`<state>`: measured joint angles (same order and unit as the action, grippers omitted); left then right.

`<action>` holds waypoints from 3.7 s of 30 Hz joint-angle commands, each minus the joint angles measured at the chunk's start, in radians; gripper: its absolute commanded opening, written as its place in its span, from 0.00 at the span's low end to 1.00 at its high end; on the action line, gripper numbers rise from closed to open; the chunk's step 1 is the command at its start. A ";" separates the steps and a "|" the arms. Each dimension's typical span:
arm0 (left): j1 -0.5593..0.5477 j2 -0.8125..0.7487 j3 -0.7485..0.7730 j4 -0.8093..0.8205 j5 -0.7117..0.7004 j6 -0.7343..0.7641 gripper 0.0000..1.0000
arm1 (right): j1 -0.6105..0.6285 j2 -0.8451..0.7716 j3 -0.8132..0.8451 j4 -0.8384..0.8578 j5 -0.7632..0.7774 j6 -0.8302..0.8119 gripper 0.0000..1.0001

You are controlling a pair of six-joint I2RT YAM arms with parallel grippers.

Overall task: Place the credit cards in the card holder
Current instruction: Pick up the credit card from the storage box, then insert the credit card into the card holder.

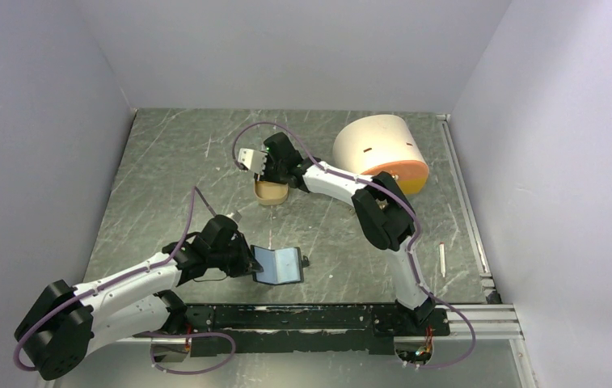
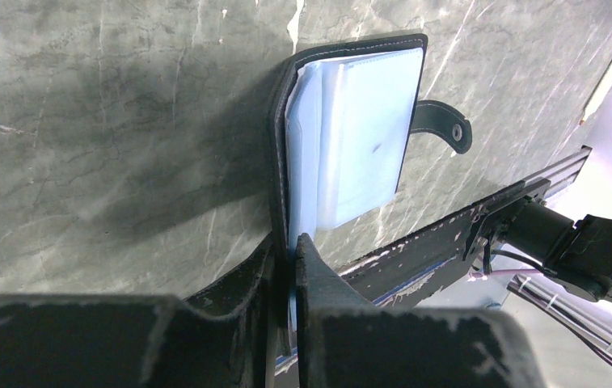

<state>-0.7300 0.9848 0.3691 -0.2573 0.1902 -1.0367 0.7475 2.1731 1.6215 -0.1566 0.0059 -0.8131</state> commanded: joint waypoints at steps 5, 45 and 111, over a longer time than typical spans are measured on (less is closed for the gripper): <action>0.005 -0.011 -0.003 0.023 0.023 -0.008 0.14 | -0.012 -0.050 0.001 0.011 0.001 0.002 0.33; 0.006 0.069 0.005 0.188 0.121 -0.012 0.12 | 0.026 -0.412 -0.162 -0.226 -0.013 0.587 0.00; -0.047 0.299 -0.042 0.361 0.130 -0.046 0.14 | 0.118 -0.953 -1.326 0.460 -0.175 1.787 0.04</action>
<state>-0.7647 1.2903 0.3370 0.0937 0.3115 -1.0603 0.8600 1.2171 0.3340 0.2653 -0.2050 0.9257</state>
